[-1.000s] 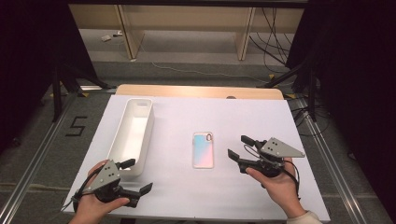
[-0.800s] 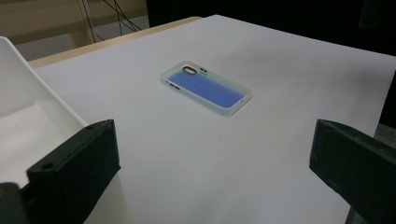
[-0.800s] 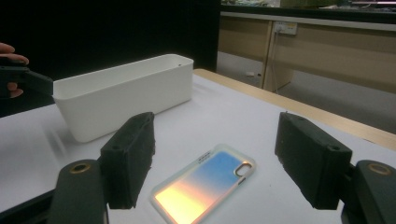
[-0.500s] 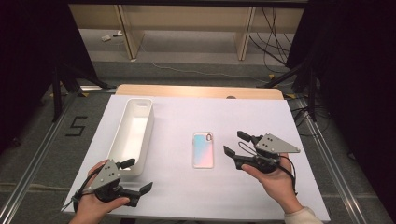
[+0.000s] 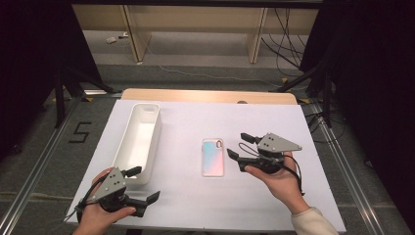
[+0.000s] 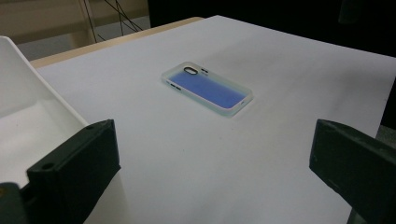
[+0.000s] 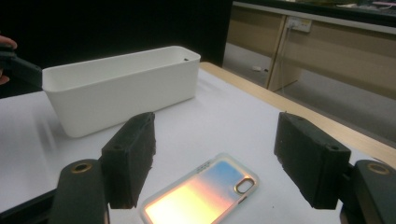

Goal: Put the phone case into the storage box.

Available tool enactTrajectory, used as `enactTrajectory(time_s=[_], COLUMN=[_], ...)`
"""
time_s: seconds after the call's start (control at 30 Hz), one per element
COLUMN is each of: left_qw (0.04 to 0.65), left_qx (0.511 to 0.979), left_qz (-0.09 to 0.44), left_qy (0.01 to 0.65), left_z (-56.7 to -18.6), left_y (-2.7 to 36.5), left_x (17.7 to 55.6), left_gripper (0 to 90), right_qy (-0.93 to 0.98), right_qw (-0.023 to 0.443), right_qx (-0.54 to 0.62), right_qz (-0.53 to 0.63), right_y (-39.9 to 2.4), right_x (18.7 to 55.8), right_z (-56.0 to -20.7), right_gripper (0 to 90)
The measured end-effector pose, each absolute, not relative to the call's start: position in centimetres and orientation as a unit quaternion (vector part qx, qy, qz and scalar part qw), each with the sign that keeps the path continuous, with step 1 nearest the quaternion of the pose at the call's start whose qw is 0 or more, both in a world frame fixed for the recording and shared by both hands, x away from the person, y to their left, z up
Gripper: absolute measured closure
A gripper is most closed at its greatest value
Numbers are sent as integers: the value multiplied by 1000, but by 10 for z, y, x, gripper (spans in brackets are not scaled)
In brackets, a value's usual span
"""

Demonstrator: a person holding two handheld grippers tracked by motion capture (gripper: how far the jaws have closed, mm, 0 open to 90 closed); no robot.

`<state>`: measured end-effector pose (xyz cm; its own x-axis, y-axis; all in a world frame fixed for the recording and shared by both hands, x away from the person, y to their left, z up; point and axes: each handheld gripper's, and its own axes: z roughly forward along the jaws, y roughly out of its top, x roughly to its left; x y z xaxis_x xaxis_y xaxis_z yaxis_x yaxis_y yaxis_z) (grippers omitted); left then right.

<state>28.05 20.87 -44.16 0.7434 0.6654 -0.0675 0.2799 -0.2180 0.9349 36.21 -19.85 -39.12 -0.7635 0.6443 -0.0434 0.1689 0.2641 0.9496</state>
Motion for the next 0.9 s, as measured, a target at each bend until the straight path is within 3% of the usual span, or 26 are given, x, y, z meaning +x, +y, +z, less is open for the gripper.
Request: enactTrajectory(time_s=[0.6,0.9], left_qw=[543,543], left_qx=[760,761], left_qz=[179,179], left_qy=[309,307], left_z=[-441,-441], left_y=[209,209], left_x=[280,280], left_gripper=[9,10], right_qy=[796,847], right_qw=[211,200], right_qx=[240,214], right_qz=[514,444], right_y=[-168,-152], right_x=[384,395], right_z=[-390,-394], right_gripper=[307,393])
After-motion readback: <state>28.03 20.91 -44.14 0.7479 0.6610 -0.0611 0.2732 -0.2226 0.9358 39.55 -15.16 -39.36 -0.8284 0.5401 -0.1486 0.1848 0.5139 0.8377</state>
